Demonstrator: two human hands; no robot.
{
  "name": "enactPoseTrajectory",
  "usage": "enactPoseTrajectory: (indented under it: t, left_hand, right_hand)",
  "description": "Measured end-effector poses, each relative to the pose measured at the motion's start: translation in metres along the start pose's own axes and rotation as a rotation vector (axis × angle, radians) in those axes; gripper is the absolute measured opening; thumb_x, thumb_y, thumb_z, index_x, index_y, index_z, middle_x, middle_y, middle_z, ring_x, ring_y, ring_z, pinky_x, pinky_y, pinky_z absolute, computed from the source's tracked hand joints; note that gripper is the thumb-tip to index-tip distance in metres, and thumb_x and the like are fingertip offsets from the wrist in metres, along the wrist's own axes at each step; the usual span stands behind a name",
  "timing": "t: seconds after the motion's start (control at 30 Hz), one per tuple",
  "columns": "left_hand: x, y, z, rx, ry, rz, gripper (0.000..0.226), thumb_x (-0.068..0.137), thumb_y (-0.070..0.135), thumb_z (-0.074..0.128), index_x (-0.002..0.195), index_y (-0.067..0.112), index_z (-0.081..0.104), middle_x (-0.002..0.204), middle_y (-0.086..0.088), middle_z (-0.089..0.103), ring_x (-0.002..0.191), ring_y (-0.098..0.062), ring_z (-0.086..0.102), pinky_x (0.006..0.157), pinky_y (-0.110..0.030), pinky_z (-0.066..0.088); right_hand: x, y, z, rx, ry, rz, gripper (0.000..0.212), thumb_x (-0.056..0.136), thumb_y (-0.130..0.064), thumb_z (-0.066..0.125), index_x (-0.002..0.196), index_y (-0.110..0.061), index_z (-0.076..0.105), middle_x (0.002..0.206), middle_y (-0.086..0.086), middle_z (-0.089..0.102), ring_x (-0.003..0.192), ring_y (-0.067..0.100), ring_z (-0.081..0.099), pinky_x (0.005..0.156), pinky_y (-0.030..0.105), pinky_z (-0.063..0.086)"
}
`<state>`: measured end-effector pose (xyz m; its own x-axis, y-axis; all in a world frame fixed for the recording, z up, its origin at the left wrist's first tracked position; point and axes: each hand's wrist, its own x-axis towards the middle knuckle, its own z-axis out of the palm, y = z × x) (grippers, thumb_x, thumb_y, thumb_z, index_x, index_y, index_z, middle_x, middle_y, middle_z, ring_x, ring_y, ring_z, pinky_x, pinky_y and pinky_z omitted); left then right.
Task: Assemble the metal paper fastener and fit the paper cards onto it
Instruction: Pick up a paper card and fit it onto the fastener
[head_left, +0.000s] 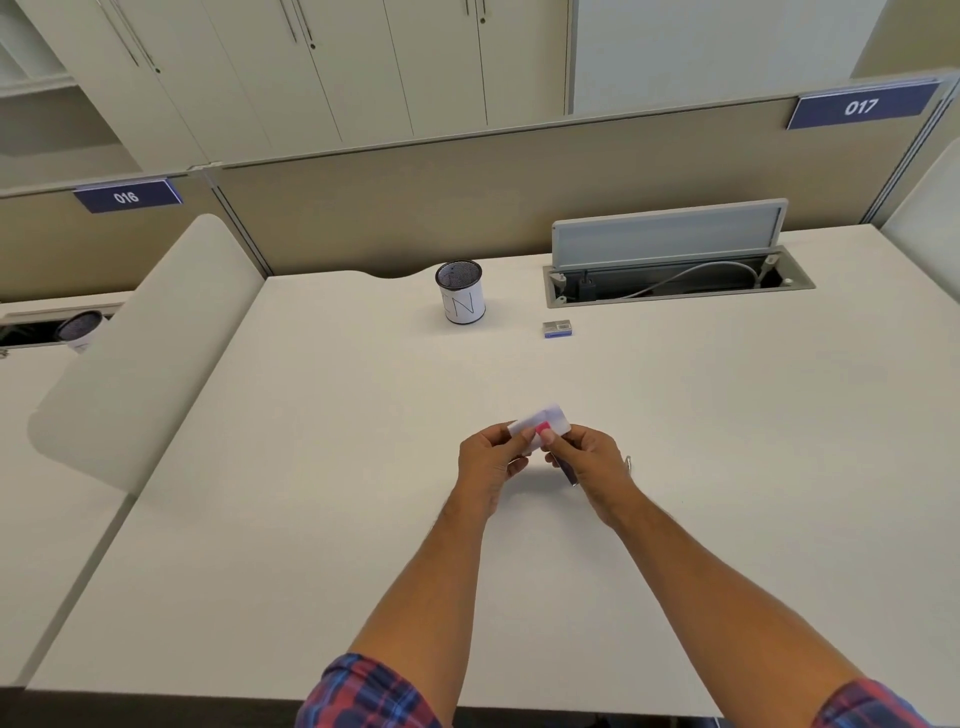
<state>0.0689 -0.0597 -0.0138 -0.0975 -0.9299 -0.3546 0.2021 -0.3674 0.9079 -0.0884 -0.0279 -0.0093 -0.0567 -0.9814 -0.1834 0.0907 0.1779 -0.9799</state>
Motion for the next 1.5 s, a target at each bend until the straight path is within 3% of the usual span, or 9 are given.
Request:
enactPoseTrajectory:
  t: [0.13,0.47,0.7,0.87,0.97,1.17,1.37,1.43,1.5]
  left_hand:
    - [-0.004,0.000,0.006,-0.018,-0.037,-0.034,0.037,0.073,0.035,0.088,0.101,0.012,0.080,0.097,-0.007,0.078,0.090,-0.018,0.075,0.073,-0.025,0.057]
    - [-0.006,-0.002,0.017,-0.108,-0.003,-0.009,0.020,0.081,0.021,0.083,0.094,0.006,0.079,0.094,-0.010,0.078,0.088,-0.019,0.075,0.079,-0.027,0.058]
    - [-0.005,0.002,0.018,-0.154,0.059,-0.074,0.013,0.095,0.014,0.067,0.104,0.006,0.073,0.090,-0.008,0.072,0.075,-0.019,0.070,0.071,-0.028,0.058]
    - [-0.012,0.007,0.019,-0.340,-0.065,-0.219,0.023,0.101,0.003,0.052,0.120,0.006,0.063,0.075,-0.006,0.057,0.058,-0.014,0.055,0.058,-0.027,0.052]
    - [-0.017,0.007,0.022,-0.417,-0.168,-0.315,0.044,0.096,-0.003,0.033,0.132,0.014,0.054,0.067,-0.002,0.042,0.052,-0.013,0.038,0.056,-0.027,0.042]
    - [-0.022,0.003,0.028,-0.435,-0.336,-0.422,0.055,0.090,-0.006,0.020,0.128,0.003,0.058,0.060,0.001,0.038,0.047,-0.009,0.034,0.055,-0.025,0.043]
    - [-0.023,0.007,0.026,-0.149,-0.226,-0.340,0.032,0.093,0.001,0.040,0.111,0.006,0.065,0.078,-0.011,0.057,0.058,-0.018,0.048,0.060,-0.031,0.049]
    - [-0.019,0.006,0.022,-0.143,-0.079,-0.294,0.025,0.102,0.020,0.045,0.103,0.006,0.066,0.088,-0.014,0.063,0.065,-0.022,0.055,0.061,-0.032,0.048]
    - [-0.017,0.007,0.015,-0.182,-0.025,-0.258,0.046,0.103,0.048,0.046,0.100,0.006,0.066,0.083,-0.009,0.065,0.069,-0.023,0.059,0.061,-0.031,0.045]
  right_hand:
    - [-0.002,0.004,0.002,0.025,0.009,0.017,0.038,0.089,-0.044,0.074,0.092,-0.007,0.078,0.082,0.021,0.070,0.073,0.013,0.065,0.071,0.031,0.050]
    - [-0.004,0.001,0.005,0.062,0.082,-0.029,0.032,0.089,-0.039,0.076,0.086,-0.008,0.079,0.073,0.007,0.072,0.068,0.016,0.064,0.059,0.018,0.050]
    - [0.003,0.000,-0.007,0.342,0.126,0.087,0.030,0.103,-0.036,0.055,0.106,-0.008,0.066,0.094,0.012,0.071,0.065,0.019,0.057,0.058,0.031,0.043]
    - [0.004,-0.002,-0.012,0.410,0.095,0.172,0.053,0.081,-0.058,0.072,0.110,-0.014,0.065,0.066,0.001,0.050,0.049,0.014,0.036,0.048,0.026,0.029]
    - [0.002,-0.001,-0.013,0.250,0.030,0.161,0.044,0.077,-0.051,0.084,0.101,-0.016,0.074,0.059,-0.002,0.036,0.049,0.013,0.028,0.046,0.025,0.027]
    - [0.001,-0.005,-0.011,0.178,-0.052,0.182,0.049,0.073,-0.047,0.088,0.095,-0.005,0.075,0.063,0.013,0.057,0.044,0.014,0.040,0.042,0.019,0.029]
    - [0.004,-0.008,-0.018,0.166,-0.035,0.180,0.035,0.068,-0.041,0.091,0.076,-0.017,0.066,0.054,-0.002,0.031,0.044,0.014,0.023,0.043,0.021,0.021]
    - [0.006,-0.008,-0.022,0.176,-0.007,0.194,0.038,0.066,-0.040,0.093,0.075,-0.018,0.064,0.055,-0.002,0.029,0.044,0.014,0.021,0.043,0.021,0.020]
    - [0.007,-0.008,-0.026,0.171,0.017,0.204,0.037,0.065,-0.038,0.093,0.073,-0.018,0.063,0.056,-0.001,0.027,0.044,0.014,0.020,0.042,0.020,0.020]
